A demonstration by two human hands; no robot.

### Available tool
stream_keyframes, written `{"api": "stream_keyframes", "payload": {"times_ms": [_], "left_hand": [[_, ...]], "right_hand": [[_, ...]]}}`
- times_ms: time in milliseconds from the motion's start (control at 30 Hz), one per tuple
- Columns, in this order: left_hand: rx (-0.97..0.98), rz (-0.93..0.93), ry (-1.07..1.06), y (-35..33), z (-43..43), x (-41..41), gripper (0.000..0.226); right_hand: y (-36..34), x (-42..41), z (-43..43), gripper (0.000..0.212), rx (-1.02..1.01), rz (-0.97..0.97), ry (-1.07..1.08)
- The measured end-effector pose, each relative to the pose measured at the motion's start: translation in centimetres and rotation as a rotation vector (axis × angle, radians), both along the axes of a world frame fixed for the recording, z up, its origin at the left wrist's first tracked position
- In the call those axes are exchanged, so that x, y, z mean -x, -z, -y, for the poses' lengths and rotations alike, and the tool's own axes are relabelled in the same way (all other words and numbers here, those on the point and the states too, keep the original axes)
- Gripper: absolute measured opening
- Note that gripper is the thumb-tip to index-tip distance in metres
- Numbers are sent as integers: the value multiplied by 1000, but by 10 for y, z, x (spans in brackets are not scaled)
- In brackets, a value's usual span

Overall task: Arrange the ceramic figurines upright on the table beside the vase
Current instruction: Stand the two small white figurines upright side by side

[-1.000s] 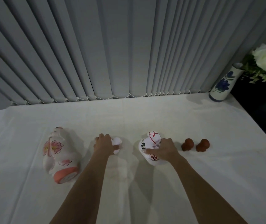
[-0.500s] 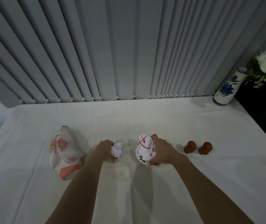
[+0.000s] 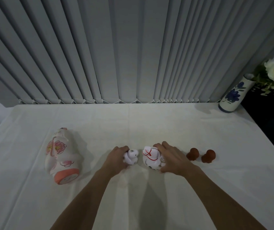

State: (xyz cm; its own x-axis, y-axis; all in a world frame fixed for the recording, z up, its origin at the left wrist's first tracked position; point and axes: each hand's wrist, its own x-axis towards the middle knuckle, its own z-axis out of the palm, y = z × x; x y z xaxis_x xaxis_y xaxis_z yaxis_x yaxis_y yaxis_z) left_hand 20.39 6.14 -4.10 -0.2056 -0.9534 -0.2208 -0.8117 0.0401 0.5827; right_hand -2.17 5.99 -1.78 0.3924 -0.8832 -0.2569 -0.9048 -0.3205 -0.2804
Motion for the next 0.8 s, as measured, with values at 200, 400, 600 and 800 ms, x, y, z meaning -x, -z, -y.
{"api": "stream_keyframes", "payload": {"times_ms": [200, 400, 600, 800], "left_hand": [[18, -36, 12, 12, 2, 12, 37], [14, -78, -27, 14, 3, 10, 41], [9, -56, -40, 14, 3, 6, 43], [-22, -32, -50, 13, 1, 7, 59]], "right_hand": [[2, 17, 7, 71, 63, -31, -37], [10, 23, 8, 61, 43, 11, -59], [11, 24, 10, 62, 41, -1, -72], [10, 27, 11, 92, -24, 57, -62]]}}
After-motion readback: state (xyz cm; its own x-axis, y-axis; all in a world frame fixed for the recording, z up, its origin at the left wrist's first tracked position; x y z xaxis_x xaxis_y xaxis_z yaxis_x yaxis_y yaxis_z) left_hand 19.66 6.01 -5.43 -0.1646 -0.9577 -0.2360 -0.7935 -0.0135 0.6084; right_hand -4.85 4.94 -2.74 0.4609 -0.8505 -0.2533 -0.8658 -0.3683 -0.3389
